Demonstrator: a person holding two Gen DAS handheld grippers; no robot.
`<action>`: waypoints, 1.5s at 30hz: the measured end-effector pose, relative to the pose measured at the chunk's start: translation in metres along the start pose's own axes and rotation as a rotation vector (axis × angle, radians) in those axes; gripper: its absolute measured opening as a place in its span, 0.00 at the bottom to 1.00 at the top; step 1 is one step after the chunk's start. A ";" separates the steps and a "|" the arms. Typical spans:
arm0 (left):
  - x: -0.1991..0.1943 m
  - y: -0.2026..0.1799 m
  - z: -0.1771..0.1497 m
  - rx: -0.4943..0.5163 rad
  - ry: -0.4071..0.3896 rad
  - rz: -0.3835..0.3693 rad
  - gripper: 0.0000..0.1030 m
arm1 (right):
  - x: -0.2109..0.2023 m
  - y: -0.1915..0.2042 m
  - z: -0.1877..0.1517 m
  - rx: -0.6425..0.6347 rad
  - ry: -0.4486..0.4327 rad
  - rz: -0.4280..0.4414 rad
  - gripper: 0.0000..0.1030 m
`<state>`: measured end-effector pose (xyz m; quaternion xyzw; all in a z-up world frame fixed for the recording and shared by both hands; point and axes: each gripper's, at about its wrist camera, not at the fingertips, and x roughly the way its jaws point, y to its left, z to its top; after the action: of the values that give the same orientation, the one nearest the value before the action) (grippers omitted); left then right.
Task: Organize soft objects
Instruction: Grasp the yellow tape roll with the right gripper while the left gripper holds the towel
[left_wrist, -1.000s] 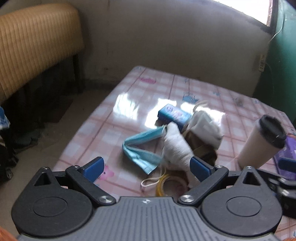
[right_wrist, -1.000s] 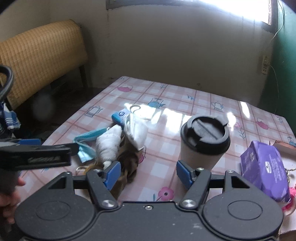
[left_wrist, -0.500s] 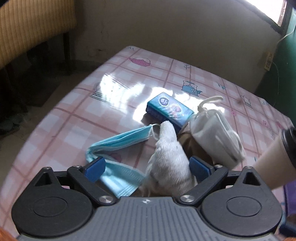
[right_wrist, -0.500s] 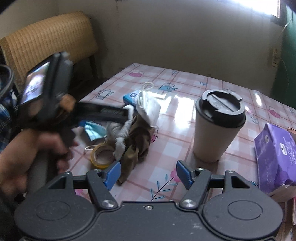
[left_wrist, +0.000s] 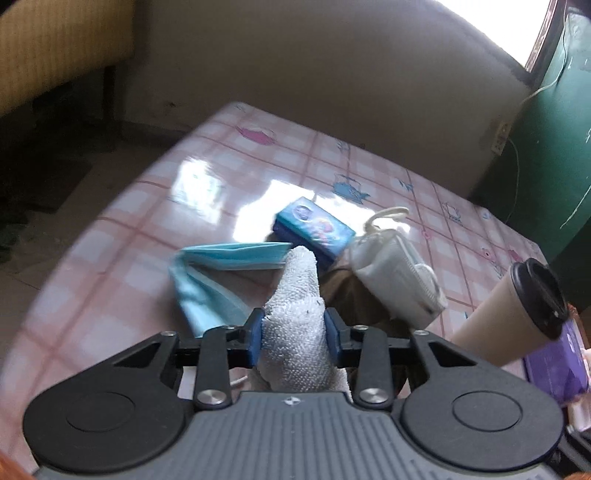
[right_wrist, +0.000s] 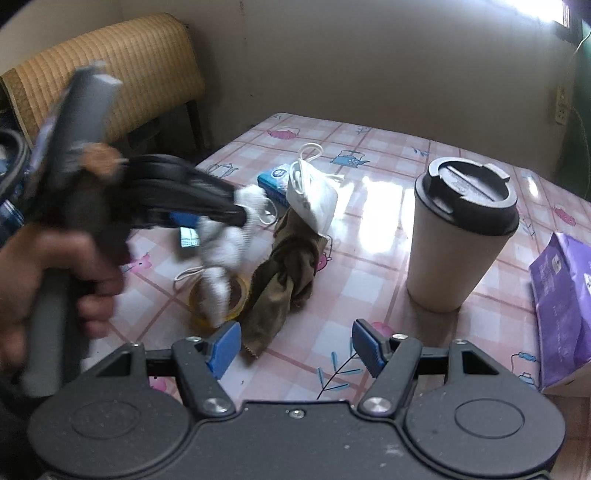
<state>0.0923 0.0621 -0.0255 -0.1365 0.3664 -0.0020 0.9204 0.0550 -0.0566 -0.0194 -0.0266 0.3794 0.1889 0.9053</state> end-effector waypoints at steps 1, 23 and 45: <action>-0.010 0.006 -0.003 -0.008 -0.004 -0.001 0.35 | 0.001 0.001 -0.001 -0.002 -0.001 0.011 0.77; -0.063 0.068 -0.043 -0.050 -0.031 0.100 0.35 | 0.069 0.068 0.011 -0.223 -0.006 0.184 0.77; -0.052 0.059 -0.046 -0.017 -0.025 0.102 0.35 | 0.081 0.049 0.027 -0.132 0.028 0.169 0.69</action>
<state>0.0172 0.1123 -0.0373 -0.1256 0.3611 0.0496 0.9227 0.1077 0.0201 -0.0522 -0.0566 0.3795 0.2889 0.8771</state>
